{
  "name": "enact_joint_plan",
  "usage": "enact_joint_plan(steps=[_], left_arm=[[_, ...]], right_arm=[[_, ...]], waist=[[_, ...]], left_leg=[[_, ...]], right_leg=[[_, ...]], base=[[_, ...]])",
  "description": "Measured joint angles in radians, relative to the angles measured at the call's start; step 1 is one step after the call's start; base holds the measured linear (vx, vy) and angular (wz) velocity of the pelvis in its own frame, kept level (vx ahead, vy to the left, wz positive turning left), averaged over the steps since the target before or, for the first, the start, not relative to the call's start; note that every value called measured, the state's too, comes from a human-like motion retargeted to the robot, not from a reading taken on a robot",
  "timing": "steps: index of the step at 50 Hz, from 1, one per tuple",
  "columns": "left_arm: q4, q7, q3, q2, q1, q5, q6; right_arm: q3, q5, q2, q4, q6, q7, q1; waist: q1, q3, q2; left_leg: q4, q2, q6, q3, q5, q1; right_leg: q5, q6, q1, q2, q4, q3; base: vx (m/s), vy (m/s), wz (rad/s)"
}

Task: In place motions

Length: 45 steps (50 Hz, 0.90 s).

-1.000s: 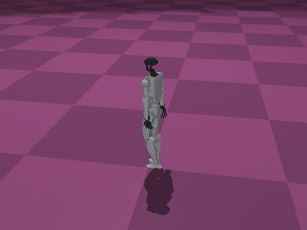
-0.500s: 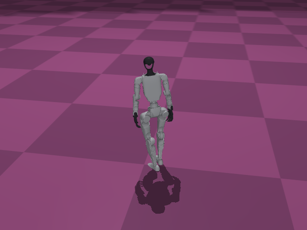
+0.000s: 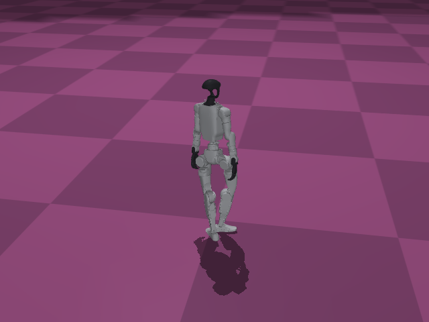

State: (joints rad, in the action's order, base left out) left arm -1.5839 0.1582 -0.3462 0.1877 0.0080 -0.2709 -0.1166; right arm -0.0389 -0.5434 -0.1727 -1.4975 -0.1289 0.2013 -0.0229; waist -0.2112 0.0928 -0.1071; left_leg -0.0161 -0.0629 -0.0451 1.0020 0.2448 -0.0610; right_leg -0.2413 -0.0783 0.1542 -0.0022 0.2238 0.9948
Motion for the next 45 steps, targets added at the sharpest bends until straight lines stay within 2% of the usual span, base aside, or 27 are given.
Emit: enact_joint_plan(steps=[5, 8, 10, 12, 15, 17, 20, 21, 25, 27, 33, 35, 37, 40, 45], left_arm=[[0.053, 0.01, 0.041, -0.021, -0.044, -0.032, 0.01], [0.084, 0.007, 0.069, -0.031, -0.065, -0.023, 0.018], [0.104, 0.005, 0.081, -0.041, -0.074, -0.014, 0.017], [0.126, 0.001, 0.086, -0.048, -0.076, -0.003, 0.018], [0.162, -0.016, 0.087, -0.049, -0.067, 0.006, 0.011], [0.177, -0.053, 0.092, -0.048, -0.054, -0.004, -0.005], [0.166, -0.147, 0.095, -0.049, -0.037, -0.027, -0.01], [0.155, -0.173, 0.095, -0.051, -0.035, -0.03, -0.011], [0.116, -0.216, 0.089, -0.058, -0.017, -0.042, -0.011], [0.09, -0.21, 0.074, -0.075, 0.004, -0.049, -0.007], [0.053, -0.163, 0.024, -0.127, 0.052, 0.014, 0.011], [0.052, -0.146, 0.011, -0.143, 0.073, 0.037, 0.02], [0.052, -0.153, 0.011, -0.156, 0.099, 0.038, 0.022], [0.033, -0.179, 0.016, -0.156, 0.11, 0.009, 0.021], [0.051, -0.19, 0.084, -0.121, 0.105, -0.065, 0.015]], right_arm=[[0.0, -0.025, 0.004, -0.024, -0.006, -0.009, 0.023], [-0.004, -0.016, 0.016, -0.058, -0.025, -0.008, 0.027], [-0.006, -0.016, 0.025, -0.068, -0.035, 0.001, 0.026], [0.001, -0.037, 0.033, -0.056, -0.034, 0.022, 0.025], [0.025, -0.095, 0.04, -0.012, -0.026, 0.048, 0.016], [0.047, -0.134, 0.038, 0.016, -0.024, 0.042, 0.007], [0.092, -0.193, 0.032, 0.057, -0.014, 0.01, -0.025], [0.101, -0.198, 0.031, 0.067, -0.011, 0.003, -0.04], [0.119, -0.183, 0.03, 0.099, 0.006, 0.01, -0.079], [0.113, -0.15, 0.035, 0.117, 0.017, 0.034, -0.083], [0.111, -0.07, 0.05, 0.124, 0.016, 0.022, -0.077], [0.119, -0.078, 0.05, 0.102, 0.013, 0.008, -0.072], [0.129, -0.102, 0.045, 0.071, 0.009, 0.005, -0.06], [0.141, -0.156, 0.045, 0.011, -0.023, -0.002, -0.055], [0.095, -0.131, 0.039, -0.053, -0.039, -0.037, -0.018]], waist=[[-0.066, 0.009, -0.039], [-0.059, 0.014, -0.009], [-0.047, 0.013, 0.035], [-0.045, 0.012, 0.097], [-0.027, 0.012, 0.191], [-0.013, 0.007, 0.207], [0.014, -0.031, 0.217], [0.022, -0.047, 0.224], [0.031, -0.078, 0.239], [0.035, -0.076, 0.231], [0.094, -0.109, 0.162], [0.107, -0.114, 0.123], [0.073, -0.098, 0.103], [-0.005, -0.059, 0.067], [-0.044, -0.062, 0.056]], left_leg=[[-0.032, -0.032, -0.03, 0.026, -0.033, -0.008], [-0.08, -0.033, -0.028, 0.047, -0.096, -0.029], [-0.137, -0.028, 0.0, 0.05, -0.154, -0.043], [-0.253, -0.035, 0.068, 0.016, -0.21, -0.034], [-0.574, -0.096, 0.231, -0.141, -0.257, 0.082], [-0.715, -0.113, 0.299, -0.274, -0.272, 0.169], [-0.796, -0.039, 0.237, -0.521, -0.28, 0.272], [-0.793, -0.016, 0.232, -0.554, -0.271, 0.284], [-0.73, 0.001, 0.25, -0.556, -0.207, 0.291], [-0.629, 0.03, 0.237, -0.589, -0.171, 0.296], [-0.266, 0.133, 0.103, -0.882, -0.16, 0.236], [-0.145, 0.155, 0.056, -1.032, -0.218, 0.2], [-0.094, 0.156, 0.1, -1.042, -0.253, 0.171], [-0.041, 0.119, 0.097, -0.973, -0.281, 0.163], [0.005, 0.134, 0.107, -0.956, -0.283, 0.118]], right_leg=[[-0.01, -0.026, 0.025, 0.037, -0.017, -0.098], [-0.015, -0.049, 0.027, 0.023, -0.026, -0.156], [-0.014, -0.066, 0.022, -0.002, -0.035, -0.212], [-0.014, -0.073, 0.019, -0.05, -0.038, -0.274], [-0.019, -0.066, 0.032, -0.134, -0.016, -0.387], [-0.016, -0.067, 0.038, -0.137, -0.012, -0.435], [0.007, -0.081, 0.028, -0.118, -0.017, -0.517], [0.015, -0.083, 0.023, -0.117, -0.016, -0.543], [0.042, -0.083, 0.014, -0.121, -0.017, -0.609], [0.061, -0.076, 0.011, -0.106, -0.028, -0.65], [0.098, -0.08, -0.024, 0.017, -0.057, -0.777], [0.103, -0.082, -0.043, 0.076, -0.063, -0.825], [0.108, -0.077, -0.057, 0.092, -0.077, -0.836], [0.122, -0.073, -0.059, 0.108, -0.107, -0.82], [0.129, -0.061, -0.078, 0.101, -0.112, -0.822]], base=[[-0.29, 0.12, -0.6], [-0.21, 0.06, -0.81], [-0.28, 0.05, -0.95], [-0.23, 0.04, -0.96], [-0.23, 0.03, -1.36], [-0.21, 0.04, -1.58], [-0.29, 0.1, -1.96], [-0.28, 0.13, -1.95], [-0.19, 0.11, -1.54], [-0.06, 0.09, -1.64], [-0.01, 0.03, -1.71], [0.14, 0.02, -1.48], [0.22, 0.02, -0.48], [0.12, -0.02, -0.07], [0.07, -0.01, -0.28]])
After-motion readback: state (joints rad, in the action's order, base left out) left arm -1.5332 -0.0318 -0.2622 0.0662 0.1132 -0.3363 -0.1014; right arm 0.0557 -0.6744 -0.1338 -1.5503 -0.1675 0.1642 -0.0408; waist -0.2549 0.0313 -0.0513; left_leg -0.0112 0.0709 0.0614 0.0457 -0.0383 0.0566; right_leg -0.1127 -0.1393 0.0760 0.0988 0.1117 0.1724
